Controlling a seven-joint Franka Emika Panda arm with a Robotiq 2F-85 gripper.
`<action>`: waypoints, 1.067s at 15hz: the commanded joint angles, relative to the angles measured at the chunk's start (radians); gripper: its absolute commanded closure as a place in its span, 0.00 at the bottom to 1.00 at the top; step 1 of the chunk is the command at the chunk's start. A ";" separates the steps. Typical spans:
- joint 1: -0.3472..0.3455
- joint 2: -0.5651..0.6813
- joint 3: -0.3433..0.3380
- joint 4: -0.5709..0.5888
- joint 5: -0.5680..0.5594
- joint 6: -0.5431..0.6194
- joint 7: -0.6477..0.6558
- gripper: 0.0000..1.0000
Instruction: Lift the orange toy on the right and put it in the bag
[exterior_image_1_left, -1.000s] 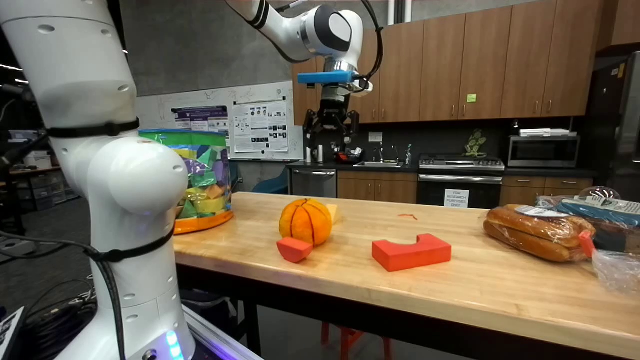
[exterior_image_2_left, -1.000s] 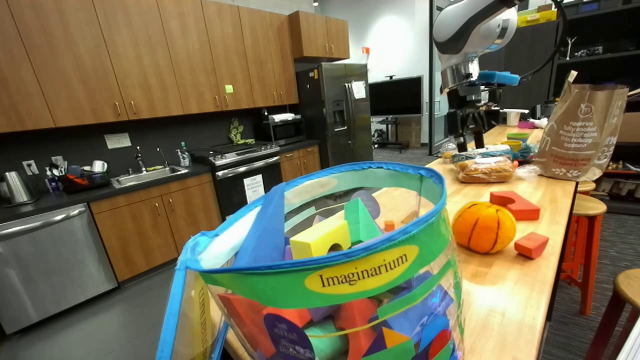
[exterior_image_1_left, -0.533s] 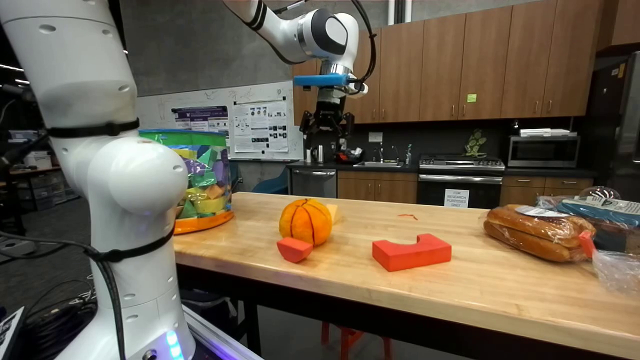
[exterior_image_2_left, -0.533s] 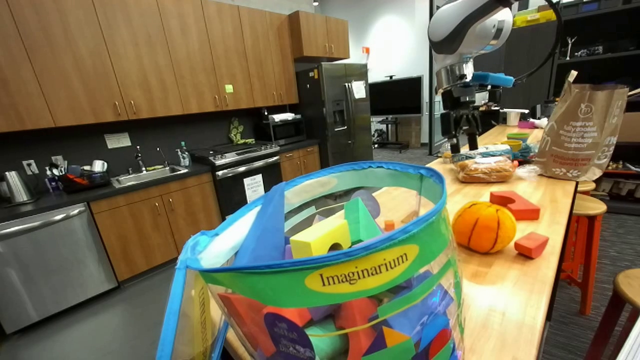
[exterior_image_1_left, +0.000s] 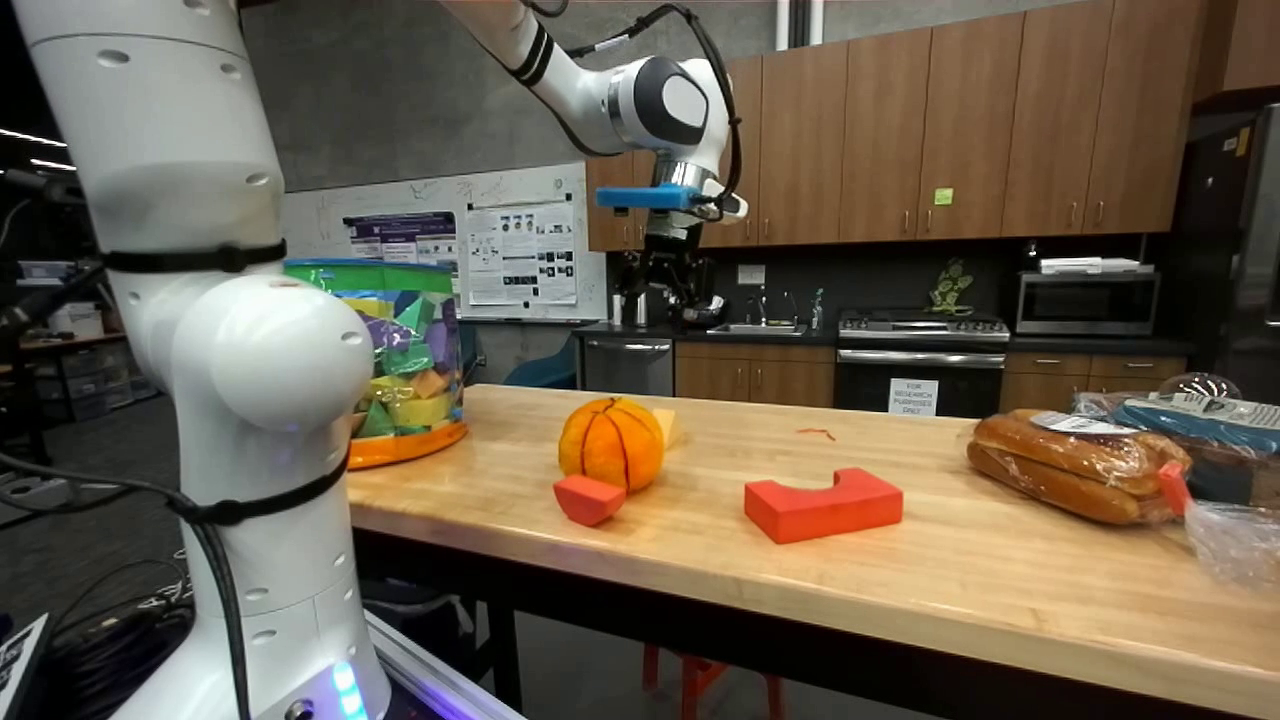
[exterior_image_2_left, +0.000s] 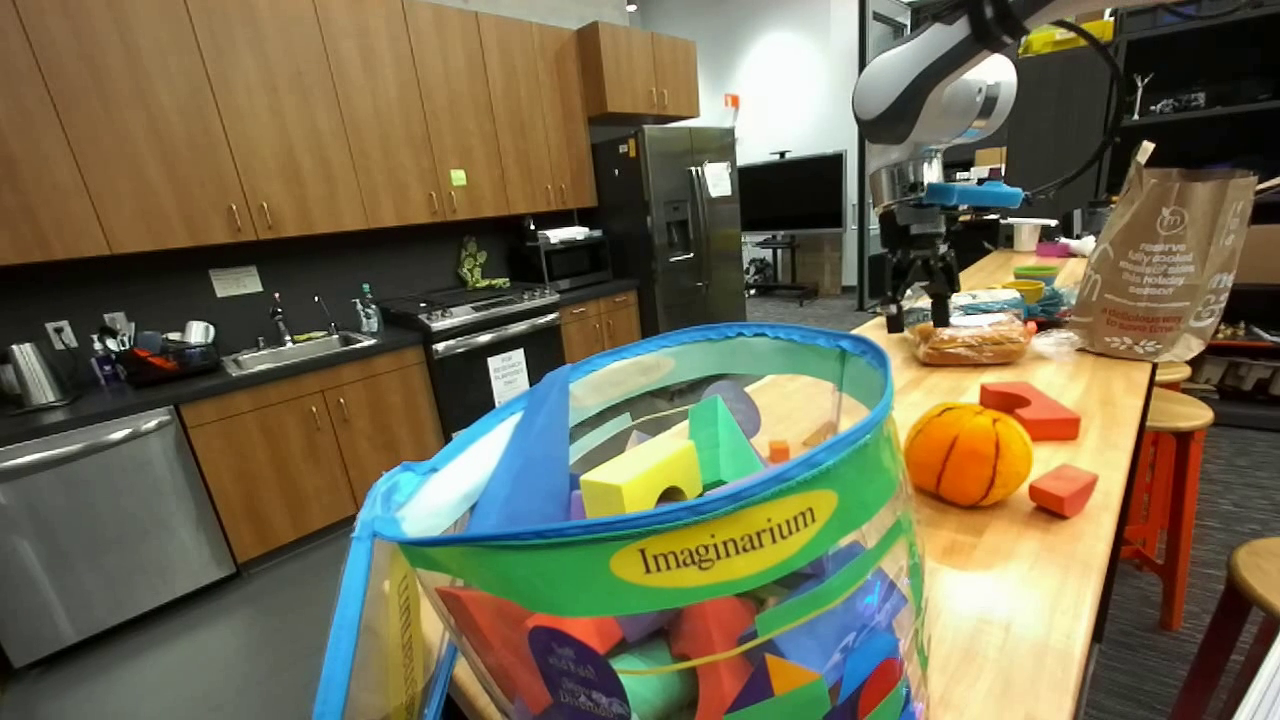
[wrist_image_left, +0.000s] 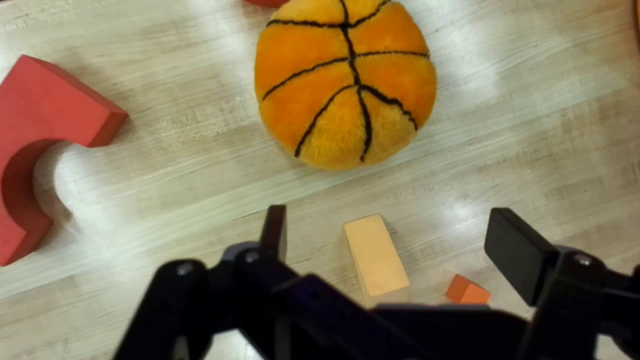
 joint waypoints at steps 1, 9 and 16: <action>-0.039 0.012 -0.009 -0.030 0.044 0.072 0.073 0.00; -0.111 0.054 -0.039 -0.069 0.005 0.085 0.231 0.00; -0.168 0.067 -0.081 -0.039 -0.077 0.083 0.323 0.00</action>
